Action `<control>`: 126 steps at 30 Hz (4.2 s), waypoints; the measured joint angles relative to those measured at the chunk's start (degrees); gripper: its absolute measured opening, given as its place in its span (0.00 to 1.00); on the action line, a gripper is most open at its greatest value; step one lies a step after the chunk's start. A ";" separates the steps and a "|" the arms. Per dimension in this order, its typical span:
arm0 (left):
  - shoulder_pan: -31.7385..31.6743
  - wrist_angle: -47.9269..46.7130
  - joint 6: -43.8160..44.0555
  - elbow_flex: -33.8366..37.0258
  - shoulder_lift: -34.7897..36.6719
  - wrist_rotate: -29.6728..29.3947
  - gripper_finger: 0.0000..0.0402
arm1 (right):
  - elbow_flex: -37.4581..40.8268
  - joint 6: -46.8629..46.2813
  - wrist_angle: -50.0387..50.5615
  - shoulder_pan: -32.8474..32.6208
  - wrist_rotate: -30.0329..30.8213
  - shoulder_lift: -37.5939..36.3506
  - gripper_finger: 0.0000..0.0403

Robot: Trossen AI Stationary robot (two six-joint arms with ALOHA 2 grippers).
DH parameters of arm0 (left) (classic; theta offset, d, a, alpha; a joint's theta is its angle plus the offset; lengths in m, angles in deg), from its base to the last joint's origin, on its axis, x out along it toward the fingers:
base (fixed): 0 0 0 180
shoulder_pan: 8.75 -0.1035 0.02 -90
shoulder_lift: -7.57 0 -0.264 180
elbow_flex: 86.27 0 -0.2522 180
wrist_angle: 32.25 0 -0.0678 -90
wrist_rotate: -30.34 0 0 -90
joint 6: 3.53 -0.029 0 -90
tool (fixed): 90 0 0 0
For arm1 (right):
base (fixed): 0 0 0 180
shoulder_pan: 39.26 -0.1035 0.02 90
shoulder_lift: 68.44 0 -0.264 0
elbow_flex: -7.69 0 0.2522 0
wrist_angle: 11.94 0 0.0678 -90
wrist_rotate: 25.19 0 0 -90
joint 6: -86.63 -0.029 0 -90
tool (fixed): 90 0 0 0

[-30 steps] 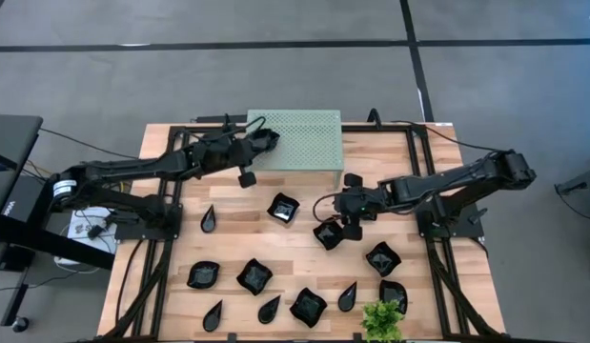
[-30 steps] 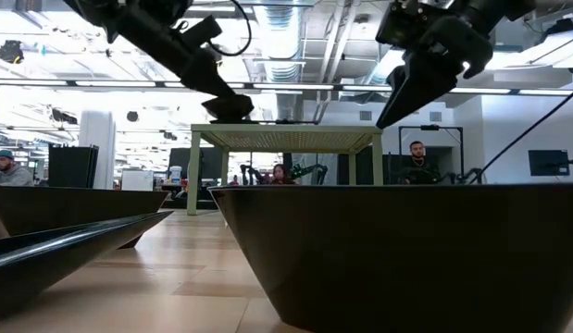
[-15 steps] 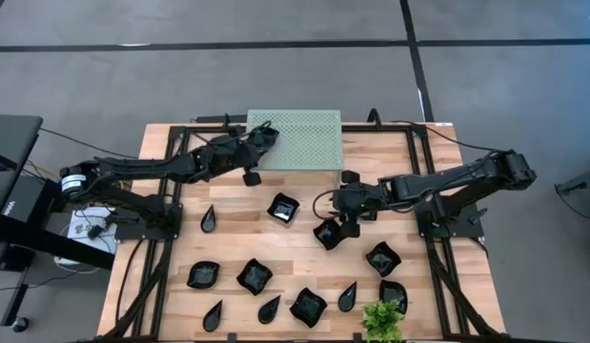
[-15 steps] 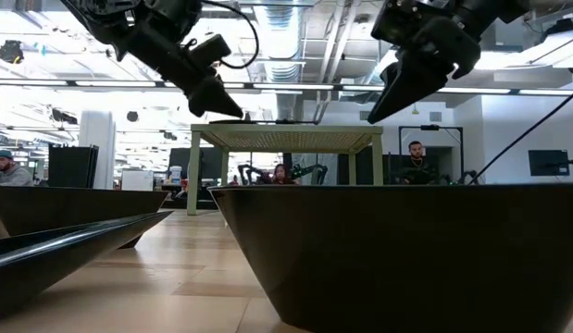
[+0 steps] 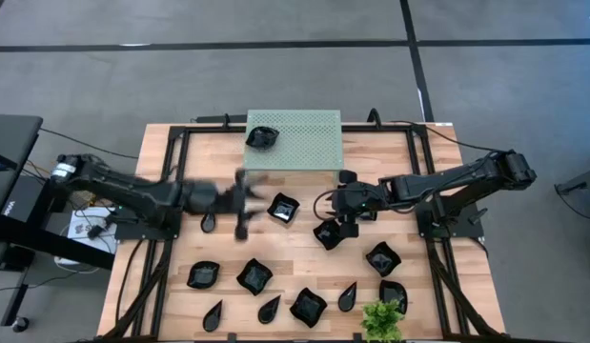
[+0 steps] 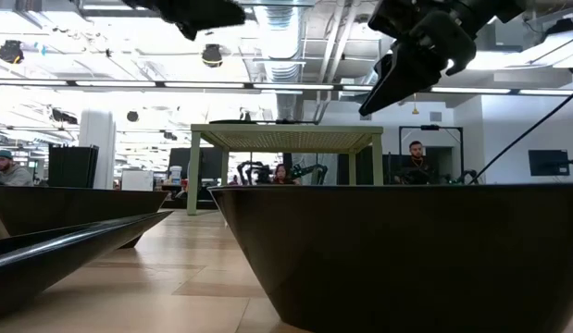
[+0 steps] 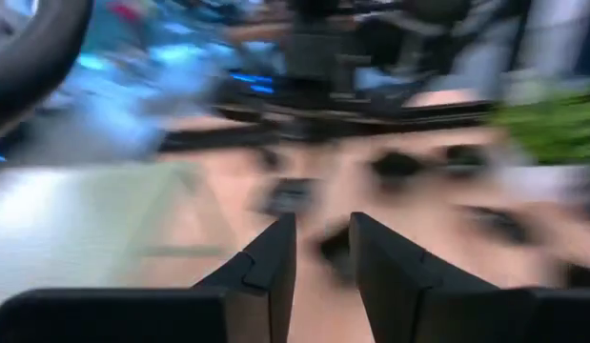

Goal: Pick & Place Mini shaped plates
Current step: Stack the leaf-shaped plate on top of the other leaf-shaped plates on the shelf, then put the distorted square plate on the shelf

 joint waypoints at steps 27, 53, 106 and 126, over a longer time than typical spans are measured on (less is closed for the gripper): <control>30.62 -30.79 85.91 0.02 -13.98 20.36 0.25 | 0.00 0.42 -2.96 0.01 -0.05 0.00 0.43; 34.26 -37.84 86.32 -0.29 -23.94 15.82 0.20 | 0.00 0.42 -3.01 0.00 -0.06 0.00 0.43; -31.29 -52.11 -2.57 -37.48 -23.01 -4.04 0.01 | 0.00 3.35 -4.23 -0.11 -0.06 0.00 0.43; -29.81 -46.76 3.99 -37.48 -22.98 -6.38 0.22 | 0.00 3.43 -4.43 -0.05 -0.06 0.00 0.43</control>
